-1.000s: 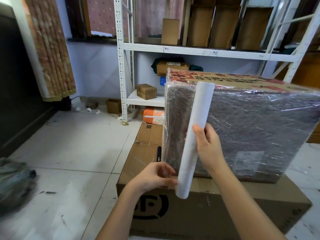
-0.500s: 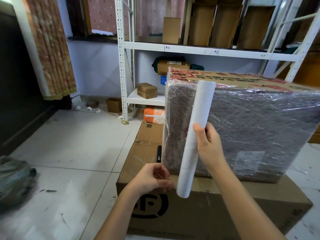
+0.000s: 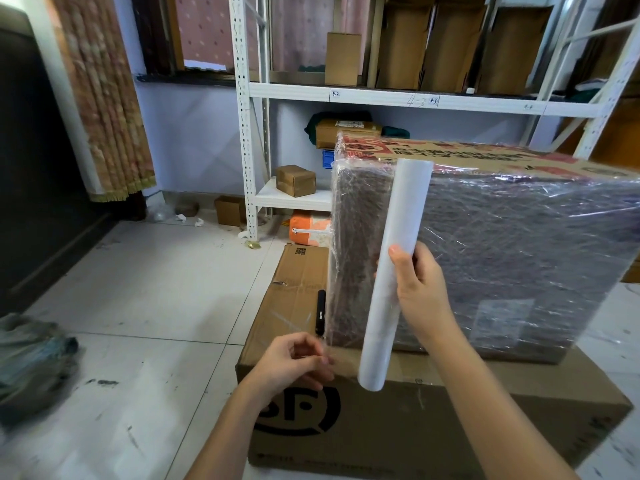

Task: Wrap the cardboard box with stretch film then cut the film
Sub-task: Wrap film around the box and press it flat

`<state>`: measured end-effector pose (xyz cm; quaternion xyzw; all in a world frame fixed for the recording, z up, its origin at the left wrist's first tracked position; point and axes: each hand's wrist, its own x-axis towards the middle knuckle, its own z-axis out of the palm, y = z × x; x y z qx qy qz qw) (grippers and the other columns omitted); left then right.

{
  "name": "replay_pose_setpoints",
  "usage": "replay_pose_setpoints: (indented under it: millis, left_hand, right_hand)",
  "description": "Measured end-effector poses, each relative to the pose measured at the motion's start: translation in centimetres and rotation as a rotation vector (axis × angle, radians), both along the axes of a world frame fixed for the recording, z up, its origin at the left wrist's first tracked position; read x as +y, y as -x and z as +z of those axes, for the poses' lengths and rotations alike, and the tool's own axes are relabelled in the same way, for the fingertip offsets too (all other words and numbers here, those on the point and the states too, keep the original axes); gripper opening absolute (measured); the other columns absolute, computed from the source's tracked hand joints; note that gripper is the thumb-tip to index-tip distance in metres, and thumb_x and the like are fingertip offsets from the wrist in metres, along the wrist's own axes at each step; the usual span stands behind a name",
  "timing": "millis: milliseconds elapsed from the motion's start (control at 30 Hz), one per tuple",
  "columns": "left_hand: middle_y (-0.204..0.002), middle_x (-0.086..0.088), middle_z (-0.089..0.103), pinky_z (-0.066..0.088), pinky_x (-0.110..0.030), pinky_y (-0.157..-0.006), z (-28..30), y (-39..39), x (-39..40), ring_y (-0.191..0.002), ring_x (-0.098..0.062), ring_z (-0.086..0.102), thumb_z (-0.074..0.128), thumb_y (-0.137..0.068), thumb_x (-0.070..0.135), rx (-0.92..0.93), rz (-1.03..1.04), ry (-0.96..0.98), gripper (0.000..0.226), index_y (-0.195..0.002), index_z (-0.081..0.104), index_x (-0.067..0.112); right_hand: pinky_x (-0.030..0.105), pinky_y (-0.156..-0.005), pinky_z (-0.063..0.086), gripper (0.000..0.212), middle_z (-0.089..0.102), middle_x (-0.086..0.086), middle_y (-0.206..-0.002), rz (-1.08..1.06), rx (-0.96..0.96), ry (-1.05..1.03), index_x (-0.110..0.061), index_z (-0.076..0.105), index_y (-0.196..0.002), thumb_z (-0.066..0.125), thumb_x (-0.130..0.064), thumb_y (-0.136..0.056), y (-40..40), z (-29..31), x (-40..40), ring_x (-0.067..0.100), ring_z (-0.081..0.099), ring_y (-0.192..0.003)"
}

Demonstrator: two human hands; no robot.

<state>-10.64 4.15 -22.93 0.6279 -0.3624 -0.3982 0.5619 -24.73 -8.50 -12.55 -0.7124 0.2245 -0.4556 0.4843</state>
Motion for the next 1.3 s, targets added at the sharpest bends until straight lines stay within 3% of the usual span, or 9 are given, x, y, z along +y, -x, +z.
replay_pose_setpoints:
  millis: [133, 233, 300, 367, 467, 700, 900, 1067, 1300]
  left_hand:
    - [-0.093, -0.012, 0.071, 0.057, -0.042, -0.077, 0.0, -0.2, 0.1, -0.089, -0.026, 0.069, 0.063, -0.083, -0.004, 0.009, 0.066, 0.036, 0.014, -0.094, 0.058, 0.002]
    - [-0.104, -0.003, 0.067, 0.056, -0.031, -0.079, 0.3, 0.1, -0.7, -0.096, -0.017, 0.065, 0.075, -0.077, 0.014, -0.093, -0.015, -0.007, 0.037, -0.110, 0.058, 0.019]
    - [-0.101, -0.001, 0.064, 0.053, -0.021, -0.070, 0.4, 0.5, -1.4, -0.091, -0.014, 0.064, 0.077, -0.075, 0.029, -0.237, 0.004, -0.063, 0.037, -0.107, 0.058, 0.027]
    - [-0.094, 0.000, 0.065, 0.052, -0.021, -0.070, 0.1, 0.6, -1.8, -0.085, -0.013, 0.063, 0.077, -0.074, 0.035, -0.307, 0.061, -0.047, 0.028, -0.097, 0.064, 0.027]
    - [-0.084, 0.003, 0.070, 0.053, -0.026, -0.074, -0.2, 0.5, -1.6, -0.081, -0.013, 0.064, 0.076, -0.075, 0.029, -0.287, 0.114, -0.019, 0.010, -0.081, 0.070, 0.023]
    - [-0.080, 0.002, 0.073, 0.054, -0.023, -0.071, -0.4, -0.3, -0.4, -0.074, -0.014, 0.067, 0.074, -0.077, 0.023, -0.224, 0.119, -0.028, 0.010, -0.085, 0.072, 0.019]
    - [-0.071, 0.001, 0.068, 0.047, -0.018, -0.054, -0.3, -0.7, -0.9, -0.062, -0.009, 0.059, 0.074, -0.079, 0.017, -0.198, 0.320, -0.025, 0.004, -0.080, 0.070, 0.016]
    - [-0.076, 0.004, 0.068, 0.046, -0.020, -0.064, -0.2, -0.4, -1.9, -0.073, -0.009, 0.061, 0.075, -0.078, 0.022, -0.270, 0.318, -0.044, 0.006, -0.078, 0.069, 0.021]
    - [-0.075, 0.005, 0.068, 0.046, -0.021, -0.069, -0.6, -0.2, -3.1, -0.078, -0.011, 0.062, 0.075, -0.078, 0.020, -0.228, 0.416, -0.017, 0.008, -0.074, 0.069, 0.020]
  right_hand:
    - [0.027, -0.060, 0.049, 0.036, 0.059, 0.006, -0.084, -0.004, -0.004, 0.016, -0.016, 0.054, -0.094, 0.049, -0.049, -0.081, -0.1, -0.1, 0.0, 0.013, 0.057, -0.072]
    - [0.023, -0.059, 0.048, 0.022, 0.058, 0.006, -0.086, 0.002, -0.009, 0.018, -0.017, 0.053, -0.094, 0.053, -0.039, -0.092, -0.1, -0.1, -0.1, 0.014, 0.057, -0.074]
    - [0.021, -0.060, 0.047, 0.018, 0.058, 0.005, -0.087, 0.010, -0.015, 0.015, -0.016, 0.053, -0.097, 0.052, -0.035, -0.094, 0.0, -0.1, -0.1, 0.013, 0.057, -0.075]
    - [0.020, -0.059, 0.048, 0.027, 0.058, 0.005, -0.087, 0.010, -0.017, 0.009, -0.018, 0.053, -0.096, 0.053, -0.043, -0.087, 0.0, -0.1, 0.0, 0.011, 0.057, -0.074]
    - [0.022, -0.061, 0.050, 0.033, 0.060, 0.008, -0.090, 0.009, -0.007, 0.007, -0.021, 0.053, -0.095, 0.048, -0.049, -0.078, -0.1, 0.1, 0.1, 0.015, 0.059, -0.077]
    - [0.023, -0.061, 0.052, 0.030, 0.061, 0.004, -0.088, -0.027, 0.004, 0.053, -0.018, 0.054, -0.099, 0.054, -0.046, -0.086, -0.1, -0.1, 0.1, 0.011, 0.062, -0.075]
    - [0.022, -0.065, 0.051, 0.023, 0.063, -0.007, -0.086, -0.072, 0.019, 0.074, -0.022, 0.054, -0.098, 0.059, -0.040, -0.085, 0.1, -0.6, 0.4, 0.002, 0.062, -0.076]
    - [0.022, -0.063, 0.052, 0.024, 0.062, -0.010, -0.083, -0.128, 0.001, 0.131, -0.028, 0.053, -0.096, 0.057, -0.047, -0.080, 0.3, -0.3, 0.7, 0.002, 0.062, -0.076]
    - [0.020, -0.062, 0.047, 0.035, 0.058, -0.013, -0.085, -0.230, -0.005, 0.239, -0.029, 0.050, -0.096, 0.059, -0.054, -0.073, 0.1, -0.7, 1.2, -0.001, 0.059, -0.076]
